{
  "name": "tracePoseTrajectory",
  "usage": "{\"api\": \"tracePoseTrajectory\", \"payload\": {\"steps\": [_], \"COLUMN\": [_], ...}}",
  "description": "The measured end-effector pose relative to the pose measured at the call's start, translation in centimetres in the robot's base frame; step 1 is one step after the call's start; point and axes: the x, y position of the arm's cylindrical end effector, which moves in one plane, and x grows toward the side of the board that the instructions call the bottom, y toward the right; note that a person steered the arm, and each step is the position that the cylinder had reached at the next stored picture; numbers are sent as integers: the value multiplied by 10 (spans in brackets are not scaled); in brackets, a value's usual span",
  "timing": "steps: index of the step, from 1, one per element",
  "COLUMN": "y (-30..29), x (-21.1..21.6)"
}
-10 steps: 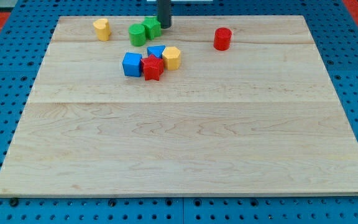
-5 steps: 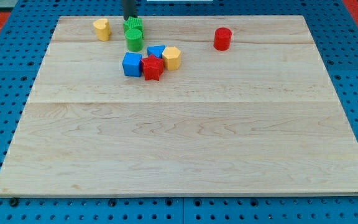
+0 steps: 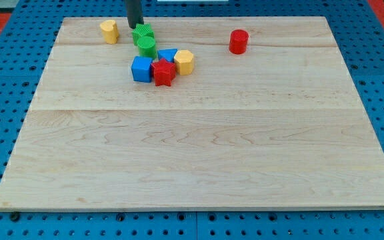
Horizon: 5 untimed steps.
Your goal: Move the green blocks to the top of the blue cube
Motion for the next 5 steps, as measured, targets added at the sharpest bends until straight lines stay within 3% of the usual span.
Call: {"api": "tracePoseTrajectory", "payload": {"steps": [2,4,5], "y": [-27,-18,27], "x": [0,43,49]}}
